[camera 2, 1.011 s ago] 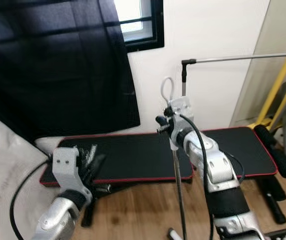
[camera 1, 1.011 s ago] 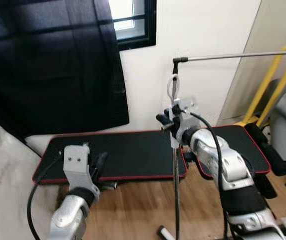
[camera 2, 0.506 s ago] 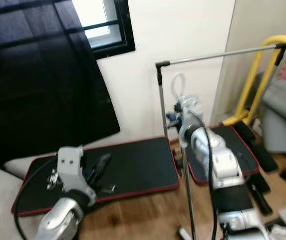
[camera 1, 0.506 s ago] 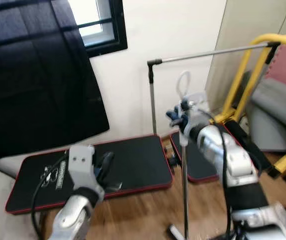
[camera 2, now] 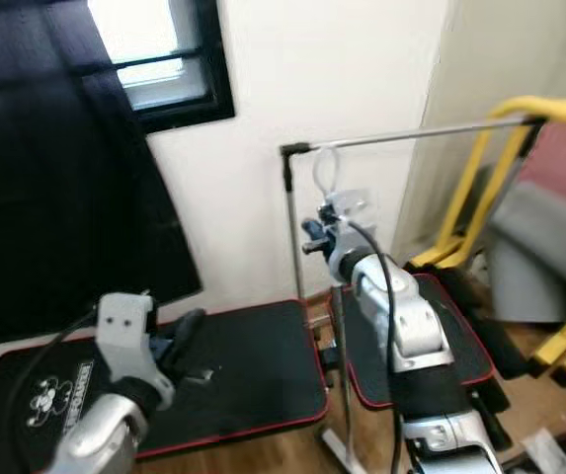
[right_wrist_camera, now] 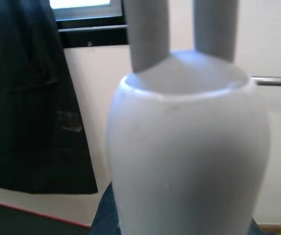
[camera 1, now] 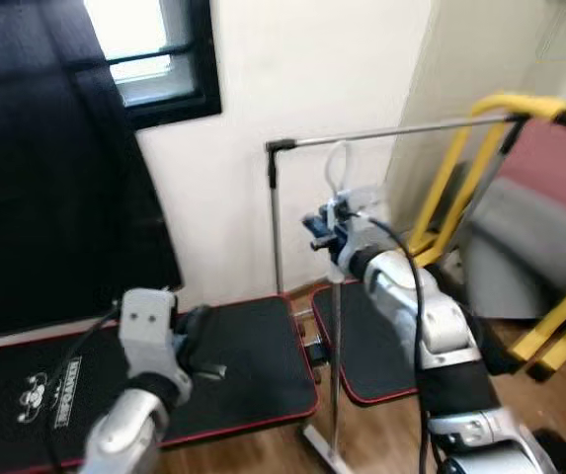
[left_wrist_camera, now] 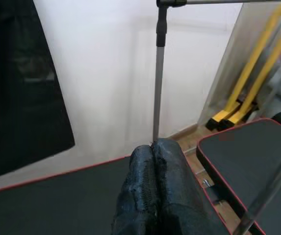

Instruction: Sweep floor

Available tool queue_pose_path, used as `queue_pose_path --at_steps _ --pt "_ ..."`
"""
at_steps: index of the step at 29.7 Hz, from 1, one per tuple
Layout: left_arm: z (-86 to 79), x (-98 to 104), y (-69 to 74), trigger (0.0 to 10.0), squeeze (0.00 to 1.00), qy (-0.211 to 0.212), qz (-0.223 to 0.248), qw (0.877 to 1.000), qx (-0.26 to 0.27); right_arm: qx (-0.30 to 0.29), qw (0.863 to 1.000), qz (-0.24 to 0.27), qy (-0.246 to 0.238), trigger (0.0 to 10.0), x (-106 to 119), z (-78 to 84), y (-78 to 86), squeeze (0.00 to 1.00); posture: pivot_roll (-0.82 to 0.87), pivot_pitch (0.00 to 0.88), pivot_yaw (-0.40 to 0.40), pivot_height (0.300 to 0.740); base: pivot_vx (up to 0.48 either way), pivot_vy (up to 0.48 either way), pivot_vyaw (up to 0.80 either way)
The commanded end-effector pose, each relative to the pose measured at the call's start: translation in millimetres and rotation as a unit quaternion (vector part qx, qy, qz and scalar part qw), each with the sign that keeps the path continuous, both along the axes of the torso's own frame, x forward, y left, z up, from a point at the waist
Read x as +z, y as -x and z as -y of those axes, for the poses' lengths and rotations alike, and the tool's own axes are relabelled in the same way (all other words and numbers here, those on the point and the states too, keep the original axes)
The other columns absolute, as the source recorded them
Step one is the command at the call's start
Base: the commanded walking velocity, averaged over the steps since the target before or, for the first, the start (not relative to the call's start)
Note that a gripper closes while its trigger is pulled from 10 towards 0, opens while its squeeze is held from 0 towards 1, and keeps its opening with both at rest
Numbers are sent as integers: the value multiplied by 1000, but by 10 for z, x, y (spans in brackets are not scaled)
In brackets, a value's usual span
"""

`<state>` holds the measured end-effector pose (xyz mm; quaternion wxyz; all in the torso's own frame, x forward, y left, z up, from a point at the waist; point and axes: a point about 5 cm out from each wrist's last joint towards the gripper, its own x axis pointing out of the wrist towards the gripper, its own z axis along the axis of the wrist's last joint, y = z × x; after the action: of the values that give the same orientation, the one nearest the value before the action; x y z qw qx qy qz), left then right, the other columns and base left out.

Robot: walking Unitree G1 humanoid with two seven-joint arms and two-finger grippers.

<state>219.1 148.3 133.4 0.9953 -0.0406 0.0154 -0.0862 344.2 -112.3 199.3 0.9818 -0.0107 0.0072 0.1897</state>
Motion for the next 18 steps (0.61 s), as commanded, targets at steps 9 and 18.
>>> queue_pose_path --at_steps 9,18 --pt "98 51 139 10000 0 5 0 1000 -22 -37 999 18 2 10000 -7 6 -94 0 38 136 4 740 0 0 0" --pt "148 81 264 10000 0 -3 -3 1000 -30 -87 994 59 -4 10000 115 13 -261 0 61 170 2 740 0 0 0"
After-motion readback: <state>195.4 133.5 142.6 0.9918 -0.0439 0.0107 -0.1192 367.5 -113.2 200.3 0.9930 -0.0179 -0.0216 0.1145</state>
